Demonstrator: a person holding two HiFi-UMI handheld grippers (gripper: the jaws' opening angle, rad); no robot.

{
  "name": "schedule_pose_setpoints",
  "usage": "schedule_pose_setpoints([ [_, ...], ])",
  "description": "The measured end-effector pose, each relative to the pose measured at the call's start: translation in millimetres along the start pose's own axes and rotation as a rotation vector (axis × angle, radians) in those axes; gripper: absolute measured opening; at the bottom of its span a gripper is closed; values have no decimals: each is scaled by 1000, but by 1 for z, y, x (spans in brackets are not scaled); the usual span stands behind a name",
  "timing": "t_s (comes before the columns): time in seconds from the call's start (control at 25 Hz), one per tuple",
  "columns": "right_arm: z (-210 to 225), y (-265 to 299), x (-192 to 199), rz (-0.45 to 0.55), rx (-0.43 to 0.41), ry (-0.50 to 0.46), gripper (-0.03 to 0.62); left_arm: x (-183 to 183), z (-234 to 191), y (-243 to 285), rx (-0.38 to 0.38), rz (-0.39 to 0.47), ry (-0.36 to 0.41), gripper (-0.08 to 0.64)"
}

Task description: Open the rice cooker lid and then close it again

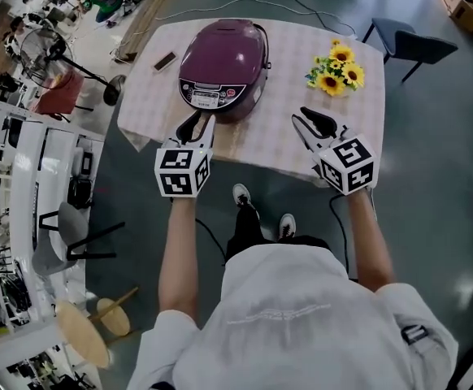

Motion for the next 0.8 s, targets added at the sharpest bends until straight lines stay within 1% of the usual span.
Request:
schedule_pose_setpoints([
  [0.56,12,69,6,-94,30,46,106,11,-68,82,17,-69,-62,126],
  [0.8,14,89,5,-129,40,55,104,12,-82,111,37,-83,-73,126],
])
Point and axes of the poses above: the fingertips, and each gripper's own axes: y forward along the fingers, z to its right, x out of its underside, the point moved 9 cm from there along -y, backward along the fingers, and after that the axes turned 10 degrees about -y, right-handed, at the moved point
